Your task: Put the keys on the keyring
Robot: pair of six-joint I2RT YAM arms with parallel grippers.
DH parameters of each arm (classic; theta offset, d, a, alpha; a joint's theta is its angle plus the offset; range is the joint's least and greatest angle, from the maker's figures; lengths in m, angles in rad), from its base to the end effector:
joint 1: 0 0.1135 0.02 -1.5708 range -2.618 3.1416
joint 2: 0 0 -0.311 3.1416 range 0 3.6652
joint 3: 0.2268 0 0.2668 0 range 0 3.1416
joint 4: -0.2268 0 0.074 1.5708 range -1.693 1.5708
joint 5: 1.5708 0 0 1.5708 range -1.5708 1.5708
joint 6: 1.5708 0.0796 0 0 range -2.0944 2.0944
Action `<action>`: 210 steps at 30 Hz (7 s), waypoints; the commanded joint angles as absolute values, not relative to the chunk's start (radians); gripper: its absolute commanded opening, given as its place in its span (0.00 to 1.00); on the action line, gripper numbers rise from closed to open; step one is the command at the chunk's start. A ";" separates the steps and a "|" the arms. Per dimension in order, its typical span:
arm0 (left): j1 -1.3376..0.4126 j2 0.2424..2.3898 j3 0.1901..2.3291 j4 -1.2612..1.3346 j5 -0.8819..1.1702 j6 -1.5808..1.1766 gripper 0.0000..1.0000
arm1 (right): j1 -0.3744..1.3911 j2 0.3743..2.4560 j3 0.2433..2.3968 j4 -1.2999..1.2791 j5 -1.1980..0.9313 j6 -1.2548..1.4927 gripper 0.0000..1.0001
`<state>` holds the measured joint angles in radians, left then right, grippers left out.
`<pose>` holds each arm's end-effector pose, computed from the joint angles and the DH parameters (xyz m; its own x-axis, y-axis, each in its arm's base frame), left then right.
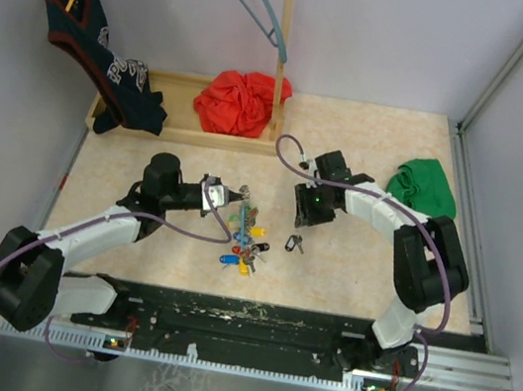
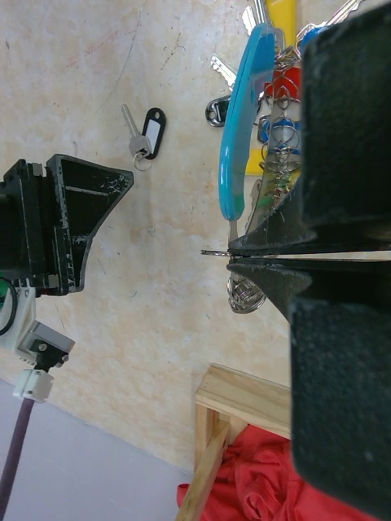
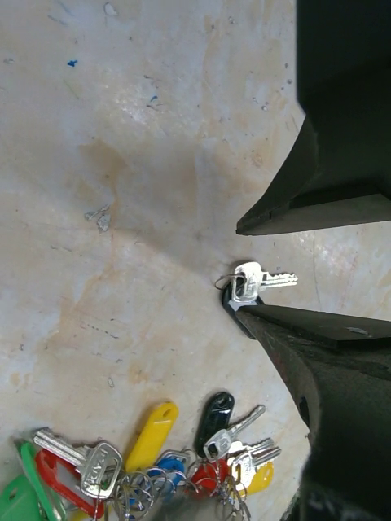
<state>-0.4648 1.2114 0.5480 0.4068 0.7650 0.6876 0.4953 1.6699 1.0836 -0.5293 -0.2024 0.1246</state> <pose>0.2251 -0.1746 0.2585 0.4100 0.3066 -0.8590 0.8566 0.1941 0.4781 0.3156 0.1887 0.1926 -0.8516 -0.3217 -0.4138 -0.4409 0.8666 0.2338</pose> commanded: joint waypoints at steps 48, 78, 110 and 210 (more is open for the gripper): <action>-0.468 1.199 0.555 0.439 0.788 0.679 0.00 | 0.466 1.804 1.170 -0.563 -0.376 0.032 0.00; -0.468 1.193 0.575 0.420 0.917 0.708 0.00 | 0.574 1.262 0.724 0.352 -0.669 -0.432 0.00; -0.468 1.225 0.605 0.380 0.955 0.699 0.00 | 0.733 1.253 0.728 0.309 -0.581 -0.667 0.00; -0.549 1.168 0.620 0.280 0.762 0.726 0.00 | 0.761 1.351 0.924 0.074 -0.563 -0.628 0.08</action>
